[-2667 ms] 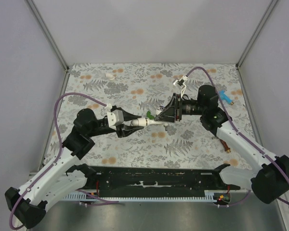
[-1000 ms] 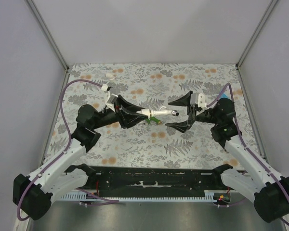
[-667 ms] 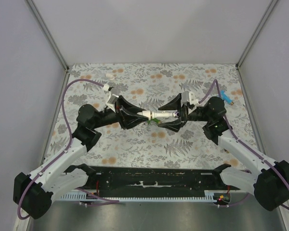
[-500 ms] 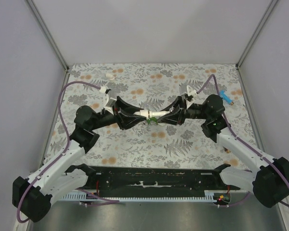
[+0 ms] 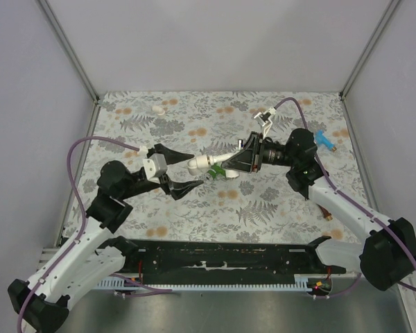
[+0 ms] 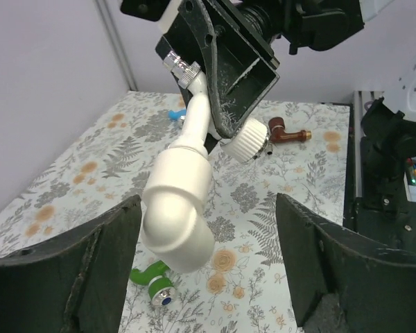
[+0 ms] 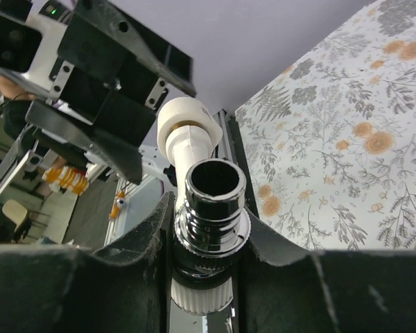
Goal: Install the water faucets
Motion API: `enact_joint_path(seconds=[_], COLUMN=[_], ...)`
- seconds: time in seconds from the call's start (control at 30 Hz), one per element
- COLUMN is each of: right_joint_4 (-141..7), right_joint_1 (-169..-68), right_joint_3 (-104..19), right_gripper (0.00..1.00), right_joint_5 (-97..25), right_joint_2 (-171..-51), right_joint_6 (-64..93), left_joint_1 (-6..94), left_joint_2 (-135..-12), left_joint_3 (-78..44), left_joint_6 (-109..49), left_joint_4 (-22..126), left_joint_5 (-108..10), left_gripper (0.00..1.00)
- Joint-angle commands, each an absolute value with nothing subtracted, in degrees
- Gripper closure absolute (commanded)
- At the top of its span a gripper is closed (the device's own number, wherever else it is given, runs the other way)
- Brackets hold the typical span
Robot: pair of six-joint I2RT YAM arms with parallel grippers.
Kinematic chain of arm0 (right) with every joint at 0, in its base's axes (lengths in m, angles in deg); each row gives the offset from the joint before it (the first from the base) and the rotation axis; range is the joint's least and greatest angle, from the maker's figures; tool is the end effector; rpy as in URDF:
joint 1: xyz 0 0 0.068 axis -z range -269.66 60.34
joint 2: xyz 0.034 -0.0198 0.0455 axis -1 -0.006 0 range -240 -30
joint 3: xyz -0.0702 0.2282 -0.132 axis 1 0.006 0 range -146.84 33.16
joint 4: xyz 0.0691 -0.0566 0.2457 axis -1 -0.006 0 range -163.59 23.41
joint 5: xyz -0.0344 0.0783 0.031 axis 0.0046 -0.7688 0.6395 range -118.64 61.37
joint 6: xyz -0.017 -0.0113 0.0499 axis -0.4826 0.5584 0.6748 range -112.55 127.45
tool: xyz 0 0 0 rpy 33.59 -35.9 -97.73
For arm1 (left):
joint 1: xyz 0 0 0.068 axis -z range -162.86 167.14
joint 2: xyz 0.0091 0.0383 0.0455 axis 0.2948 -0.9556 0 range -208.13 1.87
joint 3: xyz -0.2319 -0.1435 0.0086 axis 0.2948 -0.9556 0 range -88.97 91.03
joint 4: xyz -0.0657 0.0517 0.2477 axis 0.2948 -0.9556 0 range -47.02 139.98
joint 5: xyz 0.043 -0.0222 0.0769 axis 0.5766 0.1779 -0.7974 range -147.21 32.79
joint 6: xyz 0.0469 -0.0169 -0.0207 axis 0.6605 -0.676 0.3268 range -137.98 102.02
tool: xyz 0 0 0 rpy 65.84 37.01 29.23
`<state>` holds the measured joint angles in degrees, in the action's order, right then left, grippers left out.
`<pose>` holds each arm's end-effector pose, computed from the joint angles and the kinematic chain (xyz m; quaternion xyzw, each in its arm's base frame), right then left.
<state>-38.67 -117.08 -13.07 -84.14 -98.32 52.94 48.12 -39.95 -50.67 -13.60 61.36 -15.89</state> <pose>0.2225 0.1483 0.3319 -0.2482 0.6400 0.6413 0.3428 0.1346 -0.1083 0.3481 0.4401 0.5050 -0.3878 0.6332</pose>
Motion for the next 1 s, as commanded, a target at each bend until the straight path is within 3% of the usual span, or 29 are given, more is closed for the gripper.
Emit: enact_joint_path(seconds=[0.0,0.17,0.33,0.97], right_joint_4=[-37.15,-37.94,-36.97,-35.65], right_joint_1=[-116.37,-116.37,-116.37,-116.2], right_joint_3=[-14.39,-15.0,-13.6,-10.78], right_gripper=[1.0,1.0,1.0,1.0], right_joint_5=[-79.18,-79.52,-81.28,-82.34], right_joint_2=[-97.33,-95.84,-93.9,-91.18], right_joint_6=[55.09,51.23,46.48,43.84], left_joint_1=[48.26,48.34,48.34,48.26], left_joint_2=[-37.76,-38.29,-38.29,-46.9], left_joint_3=[-47.4,-46.35,-45.12,-40.54], left_joint_6=[-11.72,-19.99,-18.25,-11.92], left_joint_4=[58.16,55.61,50.25,53.23], left_joint_5=[-22.47,-23.46,-26.1,-11.77], left_gripper=[0.16,0.14,0.16,0.18])
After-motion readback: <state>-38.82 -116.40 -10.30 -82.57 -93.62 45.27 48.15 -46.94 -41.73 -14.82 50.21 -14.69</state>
